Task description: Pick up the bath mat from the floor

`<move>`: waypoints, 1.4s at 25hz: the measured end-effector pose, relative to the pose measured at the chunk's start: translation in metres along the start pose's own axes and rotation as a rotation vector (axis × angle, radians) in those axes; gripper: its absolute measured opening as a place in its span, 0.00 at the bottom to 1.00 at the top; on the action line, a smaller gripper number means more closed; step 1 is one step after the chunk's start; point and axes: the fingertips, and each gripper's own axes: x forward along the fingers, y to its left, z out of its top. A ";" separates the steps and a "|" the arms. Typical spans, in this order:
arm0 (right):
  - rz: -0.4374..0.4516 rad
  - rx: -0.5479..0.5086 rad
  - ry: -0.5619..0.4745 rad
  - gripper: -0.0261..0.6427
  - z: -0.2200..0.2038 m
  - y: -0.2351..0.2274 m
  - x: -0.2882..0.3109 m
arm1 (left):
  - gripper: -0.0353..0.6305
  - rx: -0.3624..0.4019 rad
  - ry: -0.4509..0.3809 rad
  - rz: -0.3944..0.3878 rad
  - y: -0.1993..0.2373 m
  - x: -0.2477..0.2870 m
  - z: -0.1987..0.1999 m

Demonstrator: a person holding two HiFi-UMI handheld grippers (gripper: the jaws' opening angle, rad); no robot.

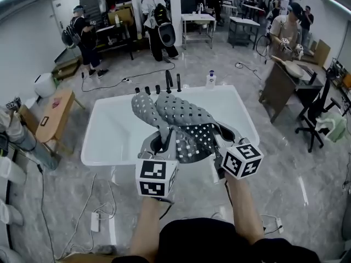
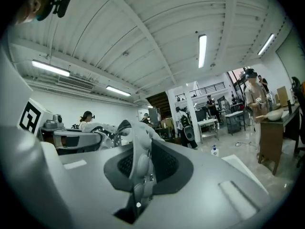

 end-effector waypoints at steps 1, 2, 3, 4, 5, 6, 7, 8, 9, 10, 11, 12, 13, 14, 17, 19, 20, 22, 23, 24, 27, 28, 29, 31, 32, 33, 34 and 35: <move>-0.003 -0.017 -0.015 0.07 0.009 0.003 0.001 | 0.09 0.002 -0.011 0.007 0.002 0.001 0.006; -0.009 -0.028 -0.029 0.07 0.016 0.004 0.000 | 0.09 0.001 -0.019 0.012 0.003 0.001 0.010; -0.017 -0.036 -0.042 0.07 0.021 0.005 0.000 | 0.09 -0.004 -0.029 0.015 0.003 -0.001 0.013; -0.023 -0.043 -0.054 0.07 0.025 0.006 -0.001 | 0.09 -0.011 -0.041 0.017 0.004 -0.003 0.016; -0.028 -0.051 -0.066 0.07 0.029 0.008 -0.001 | 0.09 -0.020 -0.055 0.020 0.005 -0.005 0.019; -0.032 -0.057 -0.077 0.07 0.033 0.011 0.000 | 0.09 -0.030 -0.067 0.024 0.008 -0.007 0.021; -0.033 -0.062 -0.086 0.07 0.036 0.012 0.000 | 0.09 -0.038 -0.076 0.028 0.009 -0.009 0.023; -0.034 -0.068 -0.092 0.07 0.038 0.013 0.000 | 0.09 -0.044 -0.080 0.032 0.010 -0.010 0.023; -0.035 -0.074 -0.095 0.07 0.040 0.012 -0.001 | 0.09 -0.049 -0.081 0.036 0.010 -0.011 0.023; -0.036 -0.080 -0.096 0.07 0.040 0.011 -0.003 | 0.09 -0.052 -0.081 0.038 0.009 -0.011 0.023; -0.038 -0.083 -0.096 0.07 0.040 0.009 -0.004 | 0.09 -0.053 -0.082 0.039 0.008 -0.012 0.022; -0.039 -0.084 -0.097 0.07 0.039 0.009 -0.004 | 0.09 -0.054 -0.082 0.040 0.007 -0.013 0.021; -0.039 -0.084 -0.097 0.07 0.038 0.009 -0.004 | 0.09 -0.054 -0.082 0.040 0.007 -0.013 0.019; -0.039 -0.084 -0.098 0.07 0.037 0.009 -0.003 | 0.09 -0.053 -0.081 0.040 0.008 -0.014 0.018; -0.037 -0.095 -0.098 0.07 0.038 0.010 0.001 | 0.09 -0.054 -0.073 0.040 0.010 -0.012 0.015; -0.038 -0.099 -0.099 0.07 0.038 0.011 0.002 | 0.09 -0.053 -0.067 0.039 0.011 -0.011 0.015; -0.039 -0.098 -0.100 0.07 0.038 0.011 0.002 | 0.09 -0.053 -0.066 0.037 0.010 -0.011 0.014; -0.044 -0.100 -0.104 0.07 0.037 0.012 0.000 | 0.09 -0.051 -0.069 0.031 0.009 -0.013 0.014; -0.045 -0.101 -0.106 0.07 0.038 0.013 -0.001 | 0.09 -0.049 -0.070 0.029 0.008 -0.013 0.015; -0.046 -0.103 -0.107 0.07 0.040 0.013 -0.002 | 0.09 -0.048 -0.071 0.028 0.008 -0.014 0.016; -0.046 -0.104 -0.112 0.07 0.042 0.010 -0.003 | 0.09 -0.047 -0.063 0.028 0.005 -0.010 0.019; -0.047 -0.103 -0.115 0.07 0.042 0.009 -0.003 | 0.09 -0.045 -0.060 0.026 0.005 -0.009 0.019; -0.049 -0.101 -0.118 0.07 0.041 0.009 -0.003 | 0.09 -0.042 -0.058 0.024 0.005 -0.008 0.018; -0.051 -0.100 -0.123 0.07 0.037 0.014 -0.003 | 0.09 -0.039 -0.057 0.021 0.008 -0.012 0.015; -0.049 -0.100 -0.124 0.07 0.035 0.017 -0.002 | 0.09 -0.040 -0.057 0.021 0.009 -0.014 0.013; -0.047 -0.100 -0.124 0.07 0.035 0.020 -0.002 | 0.09 -0.041 -0.056 0.021 0.010 -0.016 0.012; -0.046 -0.099 -0.123 0.07 0.034 0.021 -0.003 | 0.09 -0.041 -0.054 0.021 0.011 -0.017 0.011; -0.045 -0.097 -0.122 0.07 0.034 0.022 -0.003 | 0.09 -0.041 -0.053 0.020 0.010 -0.018 0.011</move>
